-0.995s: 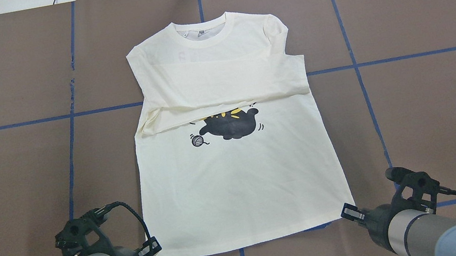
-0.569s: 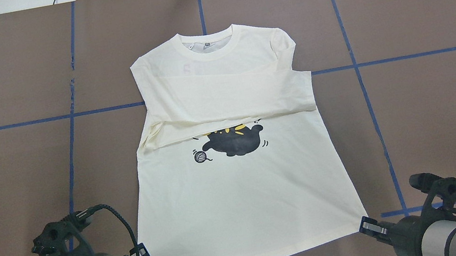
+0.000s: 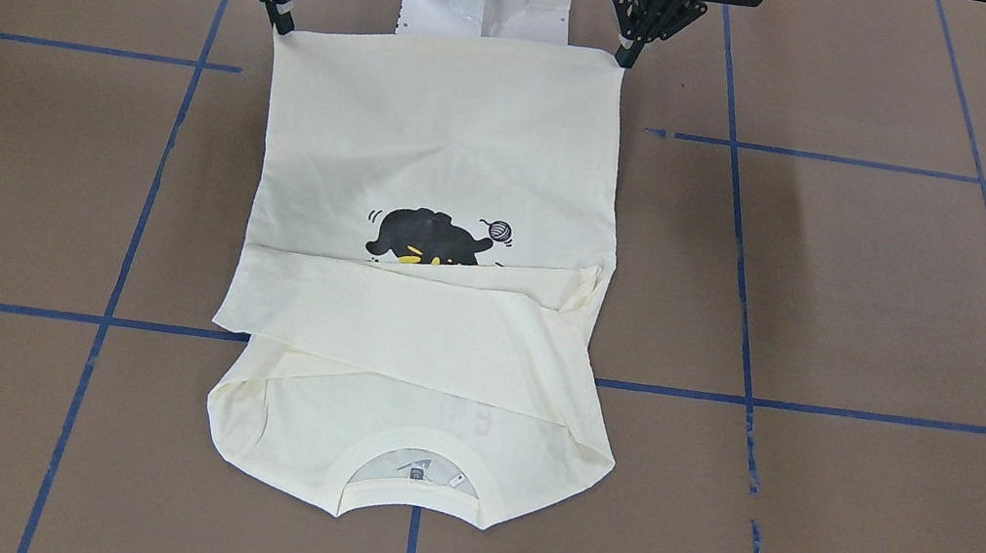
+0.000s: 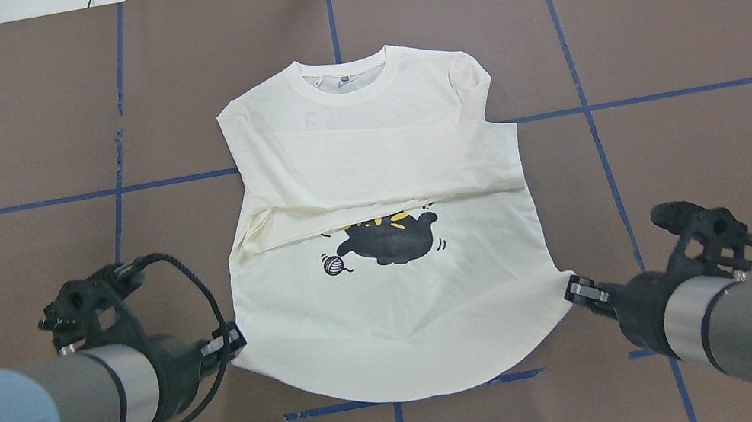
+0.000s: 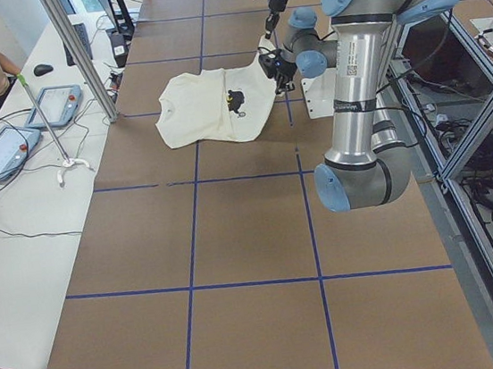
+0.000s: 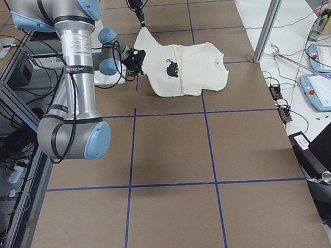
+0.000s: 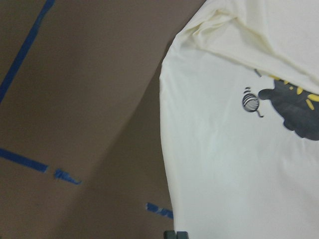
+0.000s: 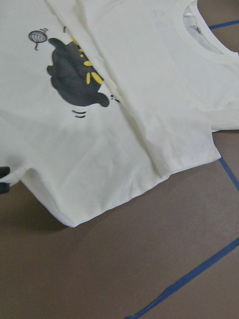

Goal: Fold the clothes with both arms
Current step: 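Lift the hem with both grippers and fold it toward the collar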

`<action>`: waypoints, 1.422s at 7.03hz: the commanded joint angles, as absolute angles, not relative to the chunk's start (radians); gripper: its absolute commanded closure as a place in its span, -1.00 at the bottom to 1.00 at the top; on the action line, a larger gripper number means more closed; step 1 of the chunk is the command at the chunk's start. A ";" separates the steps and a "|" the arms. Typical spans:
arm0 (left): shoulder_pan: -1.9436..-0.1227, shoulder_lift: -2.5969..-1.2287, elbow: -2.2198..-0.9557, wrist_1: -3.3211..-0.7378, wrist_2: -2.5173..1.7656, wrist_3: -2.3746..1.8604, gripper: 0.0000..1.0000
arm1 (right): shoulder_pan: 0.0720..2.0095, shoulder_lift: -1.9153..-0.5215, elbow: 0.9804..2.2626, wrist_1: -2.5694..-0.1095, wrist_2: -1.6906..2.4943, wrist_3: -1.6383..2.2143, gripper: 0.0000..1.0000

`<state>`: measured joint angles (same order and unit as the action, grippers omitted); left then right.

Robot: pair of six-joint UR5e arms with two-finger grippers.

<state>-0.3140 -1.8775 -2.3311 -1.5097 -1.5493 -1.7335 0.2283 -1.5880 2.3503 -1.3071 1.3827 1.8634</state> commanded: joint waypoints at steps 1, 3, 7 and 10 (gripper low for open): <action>-0.489 -1.986 -2.195 -1.519 -1.560 -1.584 1.00 | 0.497 -1.439 2.199 -1.307 1.599 1.716 1.00; -0.605 -2.031 -2.073 -1.604 -1.560 -1.499 1.00 | 0.613 -1.295 2.021 -1.309 1.620 1.584 1.00; -0.715 -2.158 -1.630 -1.938 -1.554 -1.464 1.00 | 0.761 -1.016 1.580 -1.296 1.626 1.436 1.00; -0.739 -2.189 -1.364 -2.195 -1.549 -1.404 1.00 | 0.779 -0.957 1.410 -1.293 1.621 1.374 1.00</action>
<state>-0.7357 -2.1752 -1.4337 -2.1440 -1.5500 -1.4130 0.7768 -0.9667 1.4640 -1.2943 1.6239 1.3865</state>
